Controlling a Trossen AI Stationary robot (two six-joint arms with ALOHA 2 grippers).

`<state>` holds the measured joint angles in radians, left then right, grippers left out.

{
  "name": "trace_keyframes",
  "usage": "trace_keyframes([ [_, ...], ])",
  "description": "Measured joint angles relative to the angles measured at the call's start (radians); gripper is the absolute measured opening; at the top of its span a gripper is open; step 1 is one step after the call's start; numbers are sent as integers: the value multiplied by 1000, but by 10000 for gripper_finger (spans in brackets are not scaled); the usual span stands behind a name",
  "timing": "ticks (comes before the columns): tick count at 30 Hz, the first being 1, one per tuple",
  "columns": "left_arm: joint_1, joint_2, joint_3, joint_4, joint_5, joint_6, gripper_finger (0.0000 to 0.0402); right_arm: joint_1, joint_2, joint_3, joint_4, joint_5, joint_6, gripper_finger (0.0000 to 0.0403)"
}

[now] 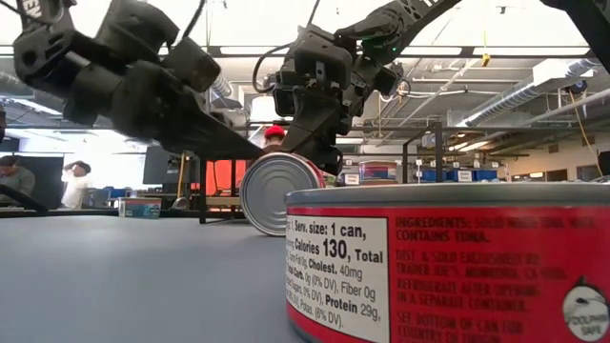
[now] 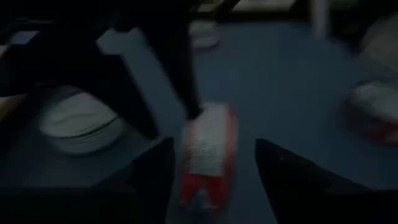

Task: Stack canned seafood by type on shelf
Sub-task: Stack the red tuna can on top of the red tuna can on the shelf

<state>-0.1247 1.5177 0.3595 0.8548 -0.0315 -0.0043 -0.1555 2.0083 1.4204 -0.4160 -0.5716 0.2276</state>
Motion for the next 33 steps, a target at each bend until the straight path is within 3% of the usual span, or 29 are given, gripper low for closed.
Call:
trace_keyframes([
  [4,-22,0,71,-131,-114,44,274,0,0,0,0,2,-3,176],
  [11,-32,0,136,-260,-79,56,311,0,0,0,0,2,-21,177],
  [24,-31,12,141,-257,-114,46,245,1,0,0,15,5,-22,178],
  [33,-30,15,141,-259,-104,36,237,1,0,0,19,5,-22,178],
])
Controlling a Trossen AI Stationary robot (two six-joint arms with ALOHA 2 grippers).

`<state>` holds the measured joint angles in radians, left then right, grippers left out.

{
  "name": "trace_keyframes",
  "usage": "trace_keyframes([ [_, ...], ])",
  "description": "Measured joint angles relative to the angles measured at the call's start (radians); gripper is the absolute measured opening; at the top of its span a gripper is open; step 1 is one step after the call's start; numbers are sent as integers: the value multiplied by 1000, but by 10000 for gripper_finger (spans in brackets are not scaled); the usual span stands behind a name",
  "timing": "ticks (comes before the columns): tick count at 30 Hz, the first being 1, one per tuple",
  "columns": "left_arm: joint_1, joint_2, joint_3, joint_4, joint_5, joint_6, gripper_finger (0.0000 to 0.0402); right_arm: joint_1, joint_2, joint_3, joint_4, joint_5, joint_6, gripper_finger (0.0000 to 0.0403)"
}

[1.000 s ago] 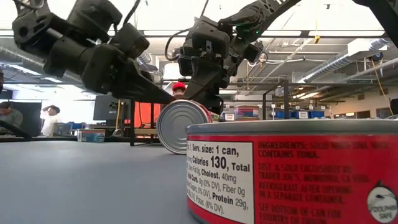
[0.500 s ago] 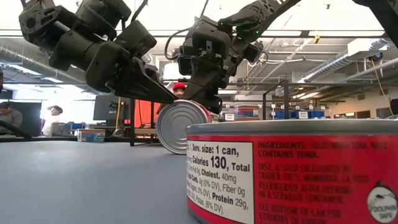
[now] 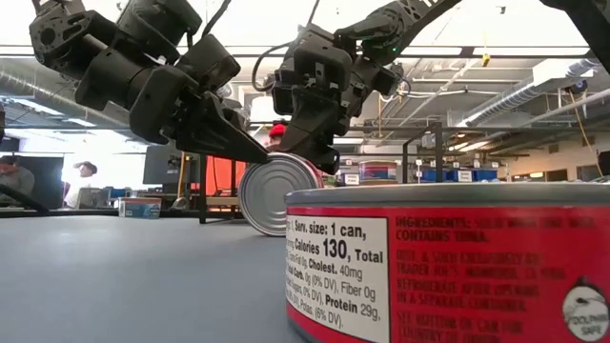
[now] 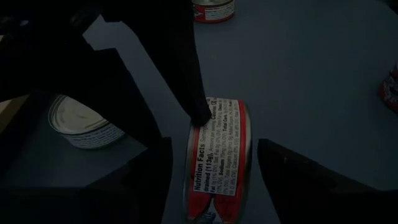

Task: Stack canned seafood by type on shelf
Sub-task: Stack the red tuna can on top of the red tuna can on the shelf

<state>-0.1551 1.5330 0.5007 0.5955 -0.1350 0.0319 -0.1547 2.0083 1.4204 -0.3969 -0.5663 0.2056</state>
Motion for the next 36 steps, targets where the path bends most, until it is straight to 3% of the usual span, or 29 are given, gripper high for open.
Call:
trace_keyframes([
  [12,5,19,7,-25,3,-10,231,0,0,0,7,0,0,178],
  [25,5,77,105,-110,7,-5,171,1,0,-1,14,-4,0,181],
  [36,3,70,107,-132,16,-4,168,1,0,-1,15,-7,0,185],
])
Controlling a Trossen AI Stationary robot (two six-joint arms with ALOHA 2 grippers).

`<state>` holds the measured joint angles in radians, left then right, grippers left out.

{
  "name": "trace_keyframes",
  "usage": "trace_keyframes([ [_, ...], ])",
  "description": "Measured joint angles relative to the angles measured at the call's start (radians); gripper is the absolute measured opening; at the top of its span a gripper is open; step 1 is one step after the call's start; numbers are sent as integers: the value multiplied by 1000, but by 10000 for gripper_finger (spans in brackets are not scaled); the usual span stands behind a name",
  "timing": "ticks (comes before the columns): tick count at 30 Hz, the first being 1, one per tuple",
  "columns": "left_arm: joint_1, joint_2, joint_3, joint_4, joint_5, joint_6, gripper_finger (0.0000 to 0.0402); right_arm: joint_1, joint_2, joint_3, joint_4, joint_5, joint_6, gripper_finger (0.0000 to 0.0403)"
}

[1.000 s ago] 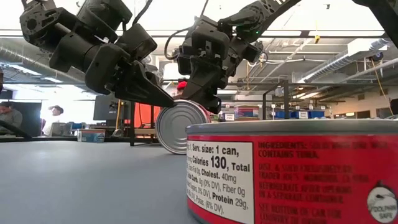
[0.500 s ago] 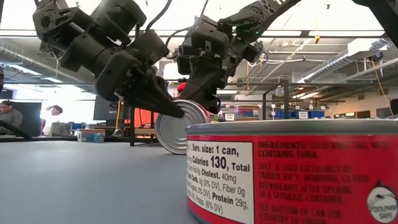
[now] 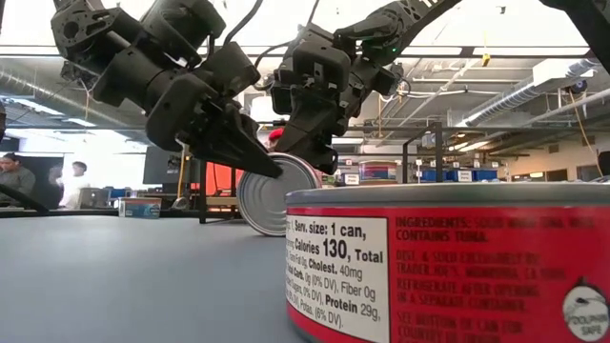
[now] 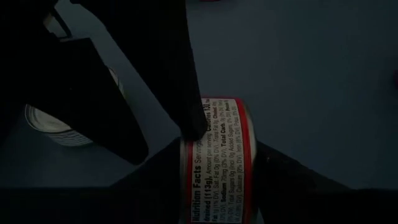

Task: Stack canned seafood by type on shelf
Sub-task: Stack the red tuna can on top of the red tuna can on the shelf

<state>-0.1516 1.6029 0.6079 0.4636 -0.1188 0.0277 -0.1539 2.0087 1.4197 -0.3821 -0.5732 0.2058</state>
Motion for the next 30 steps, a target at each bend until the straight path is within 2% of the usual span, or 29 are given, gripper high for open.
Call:
trace_keyframes([
  [5,0,-12,10,-42,0,-3,167,0,0,0,0,0,0,185],
  [10,-1,-14,55,-140,1,10,147,0,-11,0,-19,4,-16,184],
  [15,-1,-38,101,-224,-26,56,147,1,-99,-1,-97,60,-55,178],
  [19,-1,-69,187,-379,-127,118,147,22,-216,-1,-206,226,-108,160],
  [22,0,-71,278,-523,-235,189,147,47,-295,-2,-245,341,-144,130],
  [28,31,-74,454,-741,-475,321,147,91,-400,-91,-181,456,-150,21],
  [30,52,-74,492,-785,-567,357,147,103,-429,-150,-121,490,-146,10],
])
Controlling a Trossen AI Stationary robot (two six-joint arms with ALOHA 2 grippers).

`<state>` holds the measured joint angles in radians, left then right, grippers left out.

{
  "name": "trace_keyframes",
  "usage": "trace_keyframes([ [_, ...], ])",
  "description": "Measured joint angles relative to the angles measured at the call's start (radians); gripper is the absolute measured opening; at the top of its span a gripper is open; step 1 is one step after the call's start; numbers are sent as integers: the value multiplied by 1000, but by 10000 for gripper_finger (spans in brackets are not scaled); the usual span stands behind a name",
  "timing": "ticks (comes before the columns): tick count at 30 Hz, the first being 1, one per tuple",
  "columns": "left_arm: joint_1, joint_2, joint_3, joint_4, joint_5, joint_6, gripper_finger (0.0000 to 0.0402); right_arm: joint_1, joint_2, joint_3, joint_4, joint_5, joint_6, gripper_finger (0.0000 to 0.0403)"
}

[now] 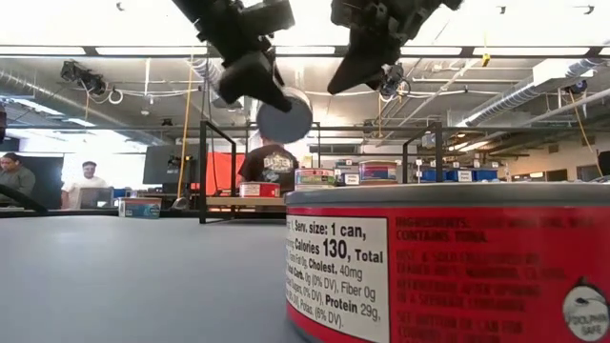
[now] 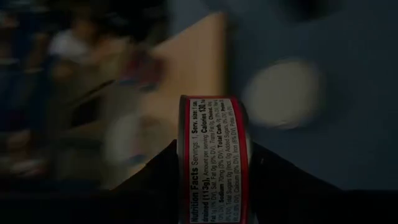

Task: Stack canned seafood by type on shelf
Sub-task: Stack the red tuna can on top of the red tuna can on the shelf

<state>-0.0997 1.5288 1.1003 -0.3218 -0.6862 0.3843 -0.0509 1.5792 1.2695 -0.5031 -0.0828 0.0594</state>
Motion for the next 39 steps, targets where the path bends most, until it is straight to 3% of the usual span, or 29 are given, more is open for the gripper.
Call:
trace_keyframes([
  [4,59,0,30,-8,-180,66,147,15,-41,-121,143,19,37,17],
  [6,101,0,32,9,-214,96,147,22,-50,-178,226,19,46,10],
  [12,230,2,33,26,-200,150,147,24,-61,-277,394,19,72,9],
  [20,354,57,34,58,-157,223,147,26,-61,-302,436,48,77,4],
  [29,417,147,34,88,-149,233,147,29,-61,-302,443,49,71,4],
  [39,458,217,104,-13,-92,210,162,31,-61,-302,436,49,71,5],
])
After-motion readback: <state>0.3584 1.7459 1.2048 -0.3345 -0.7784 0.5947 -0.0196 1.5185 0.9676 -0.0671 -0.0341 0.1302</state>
